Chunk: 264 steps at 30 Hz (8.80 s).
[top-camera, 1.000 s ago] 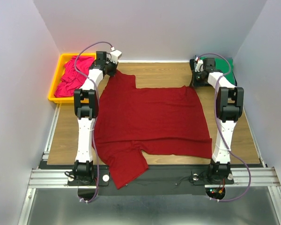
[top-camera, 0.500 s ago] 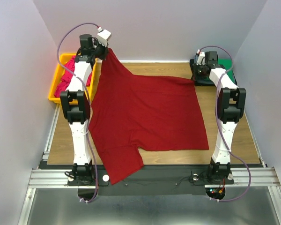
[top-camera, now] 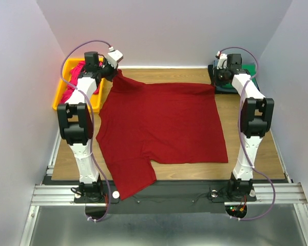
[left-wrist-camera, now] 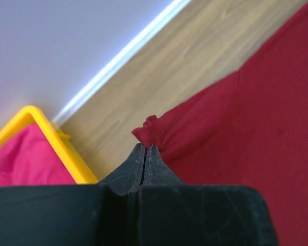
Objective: Fold and stack the t-shirts
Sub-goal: Fold the tshirt
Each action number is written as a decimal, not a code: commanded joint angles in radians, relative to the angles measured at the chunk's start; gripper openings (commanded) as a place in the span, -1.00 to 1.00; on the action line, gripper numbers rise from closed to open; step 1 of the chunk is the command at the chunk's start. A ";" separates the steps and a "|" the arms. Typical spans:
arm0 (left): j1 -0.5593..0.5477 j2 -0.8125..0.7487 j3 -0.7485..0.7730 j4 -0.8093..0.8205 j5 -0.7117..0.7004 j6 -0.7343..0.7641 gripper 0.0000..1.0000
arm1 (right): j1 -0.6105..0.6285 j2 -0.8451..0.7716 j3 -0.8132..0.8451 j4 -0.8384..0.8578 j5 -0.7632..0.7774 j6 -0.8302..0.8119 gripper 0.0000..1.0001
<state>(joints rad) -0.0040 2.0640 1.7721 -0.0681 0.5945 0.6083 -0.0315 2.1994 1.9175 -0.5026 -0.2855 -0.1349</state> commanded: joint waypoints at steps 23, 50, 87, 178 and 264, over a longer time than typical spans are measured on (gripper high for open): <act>0.022 -0.587 -0.646 0.100 0.034 0.163 -1.00 | -0.007 -0.170 -0.166 0.022 -0.070 -0.106 -0.99; -0.039 -0.838 -1.002 -0.091 -0.041 0.346 -1.00 | -0.015 -0.205 -0.342 0.021 -0.029 -0.235 -0.99; -0.034 -0.320 -0.465 -0.414 0.126 0.179 0.07 | 0.030 -0.152 -0.250 -0.195 -0.070 -0.422 -0.07; -0.226 -0.298 -0.540 -0.661 0.018 0.367 -1.00 | 0.028 -0.227 -0.368 -0.392 0.095 -0.914 -0.99; 0.094 -0.364 -0.620 -0.729 0.080 0.426 -1.00 | 0.746 0.036 -0.187 0.200 -0.409 0.837 -0.99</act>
<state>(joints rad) 0.0704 1.7412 1.0725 -0.7265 0.6392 0.9997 0.7082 2.2986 1.7214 -0.3294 -0.6437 0.7216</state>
